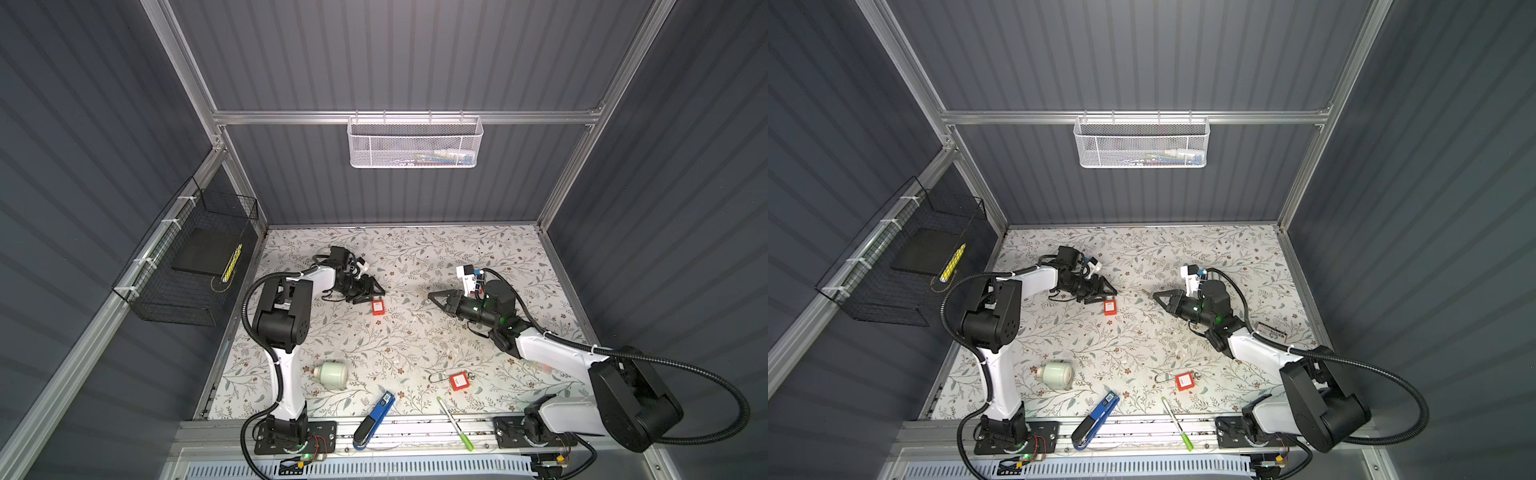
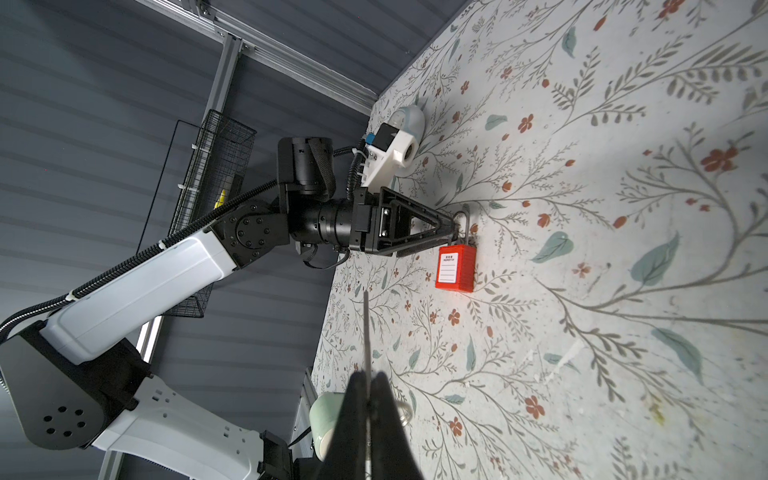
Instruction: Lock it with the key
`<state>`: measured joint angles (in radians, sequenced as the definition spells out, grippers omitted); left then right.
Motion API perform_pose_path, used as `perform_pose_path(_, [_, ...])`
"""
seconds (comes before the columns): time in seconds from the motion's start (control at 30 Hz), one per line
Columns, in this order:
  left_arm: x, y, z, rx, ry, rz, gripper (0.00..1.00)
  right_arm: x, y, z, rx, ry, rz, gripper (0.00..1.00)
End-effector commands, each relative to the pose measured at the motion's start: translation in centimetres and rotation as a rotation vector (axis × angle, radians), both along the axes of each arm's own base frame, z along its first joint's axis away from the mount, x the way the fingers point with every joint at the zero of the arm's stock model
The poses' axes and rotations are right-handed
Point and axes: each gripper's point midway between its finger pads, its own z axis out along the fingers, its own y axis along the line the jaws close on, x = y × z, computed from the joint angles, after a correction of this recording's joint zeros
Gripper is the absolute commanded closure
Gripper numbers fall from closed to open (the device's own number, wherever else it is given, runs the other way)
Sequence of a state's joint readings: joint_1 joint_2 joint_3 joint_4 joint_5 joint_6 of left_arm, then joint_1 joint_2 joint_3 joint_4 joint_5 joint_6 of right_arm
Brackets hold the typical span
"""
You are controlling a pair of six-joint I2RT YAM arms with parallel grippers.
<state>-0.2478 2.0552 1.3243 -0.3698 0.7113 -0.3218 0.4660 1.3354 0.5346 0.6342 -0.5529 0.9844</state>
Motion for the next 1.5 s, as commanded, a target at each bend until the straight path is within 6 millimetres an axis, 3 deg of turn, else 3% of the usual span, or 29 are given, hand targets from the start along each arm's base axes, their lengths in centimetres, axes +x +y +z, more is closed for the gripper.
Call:
perform_pose_path(0.0, [-0.2, 0.0, -0.2, -0.003, 0.022, 0.003, 0.39, -0.2, 0.2, -0.2, 0.002, -0.007, 0.009, 1.0])
perform_pose_path(0.9, [0.1, -0.1, 0.4, -0.012, -0.008, -0.002, 0.39, -0.2, 0.4, -0.3, 0.002, -0.003, 0.01, 1.0])
perform_pose_path(1.0, [1.0, 0.9, 1.3, 0.059, -0.067, 0.044, 0.39, -0.1, 0.1, -1.0, -0.011, 0.046, -0.042, 1.0])
perform_pose_path(1.2, [2.7, 2.1, 4.8, 0.125, -0.171, 0.098, 0.36, -0.7, 1.7, -3.4, -0.078, 0.132, -0.109, 1.0])
perform_pose_path(1.37, [2.7, 3.1, 6.5, 0.179, -0.213, 0.115, 0.35, 0.2, 2.4, -5.6, -0.069, 0.222, -0.199, 1.0])
perform_pose_path(1.47, [2.4, 3.7, 7.6, 0.198, -0.245, 0.132, 0.34, 0.8, 3.9, -6.4, -0.078, 0.246, -0.202, 1.0])
